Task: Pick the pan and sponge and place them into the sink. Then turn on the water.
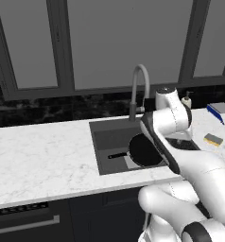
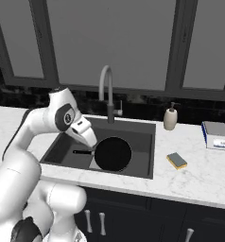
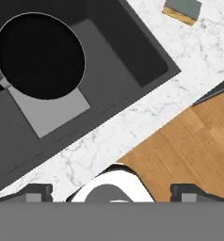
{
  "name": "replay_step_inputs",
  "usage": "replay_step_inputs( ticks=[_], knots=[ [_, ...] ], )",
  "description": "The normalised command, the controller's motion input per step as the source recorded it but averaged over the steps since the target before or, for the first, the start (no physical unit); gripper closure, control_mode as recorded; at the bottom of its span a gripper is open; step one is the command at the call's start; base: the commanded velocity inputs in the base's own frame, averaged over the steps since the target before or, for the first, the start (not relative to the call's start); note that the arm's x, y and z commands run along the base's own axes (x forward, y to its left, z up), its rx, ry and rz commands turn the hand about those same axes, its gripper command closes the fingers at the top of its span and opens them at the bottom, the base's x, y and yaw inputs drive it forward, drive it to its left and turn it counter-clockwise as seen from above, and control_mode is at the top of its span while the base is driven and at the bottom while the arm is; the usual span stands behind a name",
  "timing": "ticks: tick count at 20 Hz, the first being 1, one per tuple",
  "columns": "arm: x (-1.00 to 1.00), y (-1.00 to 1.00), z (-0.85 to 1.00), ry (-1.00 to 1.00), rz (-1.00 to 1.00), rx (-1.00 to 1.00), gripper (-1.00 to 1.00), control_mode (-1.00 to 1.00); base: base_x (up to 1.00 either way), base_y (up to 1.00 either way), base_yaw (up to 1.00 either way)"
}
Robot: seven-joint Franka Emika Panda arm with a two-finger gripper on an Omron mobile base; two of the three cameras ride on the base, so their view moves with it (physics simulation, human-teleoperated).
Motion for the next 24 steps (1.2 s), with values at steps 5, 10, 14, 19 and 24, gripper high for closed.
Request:
replay_step_inputs(
  ticks=[5, 10, 14, 19, 24],
  knots=[
    [-0.03, -1.00, 0.19, 0.02, 0.09, 0.05, -1.00, -1.00, 0.00, 0.00, 0.00],
    [0.03, -1.00, 0.11, 0.09, 0.07, 0.04, -1.00, -1.00, 0.00, 0.00, 0.00],
    [0.35, -1.00, 0.01, 0.16, 0.08, 0.03, -1.00, -1.00, 0.00, 0.00, 0.00],
    [0.85, -0.74, -0.02, 0.39, 0.09, 0.00, -1.00, -1.00, 0.00, 0.00, 0.00],
    [0.57, -0.80, -0.04, 0.26, 0.24, 0.02, -1.00, -1.00, 0.00, 0.00, 0.00]
  ],
)
